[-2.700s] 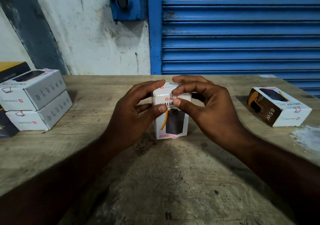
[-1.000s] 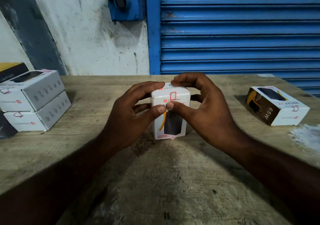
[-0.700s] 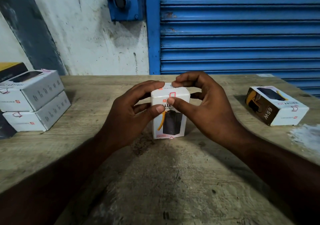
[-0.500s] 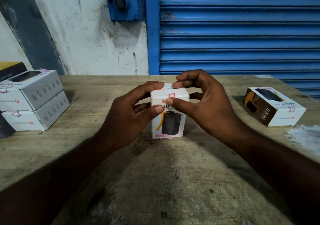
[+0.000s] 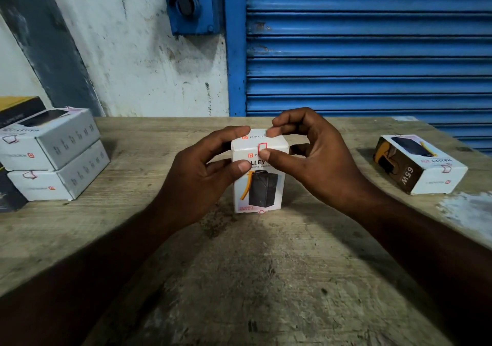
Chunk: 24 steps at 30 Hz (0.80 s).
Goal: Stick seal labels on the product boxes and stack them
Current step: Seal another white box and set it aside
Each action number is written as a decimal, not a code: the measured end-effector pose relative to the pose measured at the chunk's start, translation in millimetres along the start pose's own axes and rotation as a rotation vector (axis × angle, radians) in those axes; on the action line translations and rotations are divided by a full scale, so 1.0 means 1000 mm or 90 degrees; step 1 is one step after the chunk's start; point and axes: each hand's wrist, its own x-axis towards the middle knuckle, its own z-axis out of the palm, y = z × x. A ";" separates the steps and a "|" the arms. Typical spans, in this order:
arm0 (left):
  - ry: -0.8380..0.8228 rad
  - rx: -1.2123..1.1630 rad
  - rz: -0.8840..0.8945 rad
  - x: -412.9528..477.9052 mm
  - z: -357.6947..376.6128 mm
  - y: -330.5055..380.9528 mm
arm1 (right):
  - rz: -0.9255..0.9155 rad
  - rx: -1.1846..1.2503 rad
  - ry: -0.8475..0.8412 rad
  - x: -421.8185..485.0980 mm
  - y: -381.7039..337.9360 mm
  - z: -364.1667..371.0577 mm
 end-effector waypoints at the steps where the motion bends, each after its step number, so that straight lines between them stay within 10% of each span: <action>1: 0.000 0.001 -0.001 0.000 0.000 0.000 | 0.001 0.004 -0.003 0.000 0.001 -0.001; 24: 0.158 0.141 -0.003 -0.003 0.021 0.007 | -0.016 0.079 -0.056 0.003 0.007 -0.007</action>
